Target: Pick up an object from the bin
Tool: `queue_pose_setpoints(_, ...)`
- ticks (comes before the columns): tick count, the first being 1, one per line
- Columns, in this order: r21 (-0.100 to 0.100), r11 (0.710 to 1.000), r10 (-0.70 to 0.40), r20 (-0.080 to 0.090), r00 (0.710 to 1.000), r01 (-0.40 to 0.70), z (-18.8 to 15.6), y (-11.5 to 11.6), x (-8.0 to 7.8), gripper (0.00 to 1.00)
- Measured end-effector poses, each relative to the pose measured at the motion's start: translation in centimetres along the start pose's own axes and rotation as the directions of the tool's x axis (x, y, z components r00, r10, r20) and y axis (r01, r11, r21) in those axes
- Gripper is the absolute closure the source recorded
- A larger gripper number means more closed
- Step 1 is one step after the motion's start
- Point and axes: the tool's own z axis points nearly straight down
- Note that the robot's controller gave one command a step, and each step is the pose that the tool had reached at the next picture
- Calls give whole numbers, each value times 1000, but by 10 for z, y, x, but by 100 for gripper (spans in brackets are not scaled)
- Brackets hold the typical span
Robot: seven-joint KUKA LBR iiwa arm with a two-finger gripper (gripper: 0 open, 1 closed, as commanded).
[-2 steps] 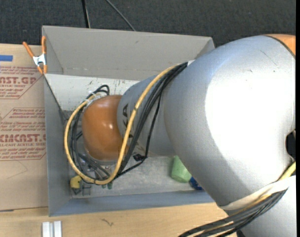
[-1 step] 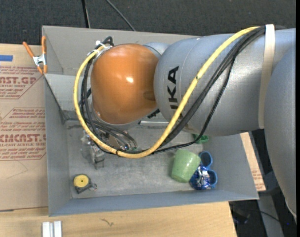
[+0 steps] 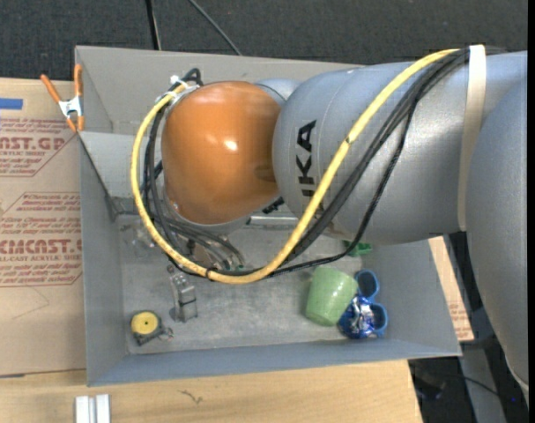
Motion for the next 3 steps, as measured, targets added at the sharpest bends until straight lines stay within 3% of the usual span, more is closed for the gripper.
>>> queue_pose_setpoints(1,-2,907,-421,-6,907,421,146,-19,-8,0)
queue_pose_setpoints(2,2,961,-276,4,961,276,166,-1,7,0)
queue_pose_setpoints(3,-1,961,-276,2,961,276,166,0,7,100)
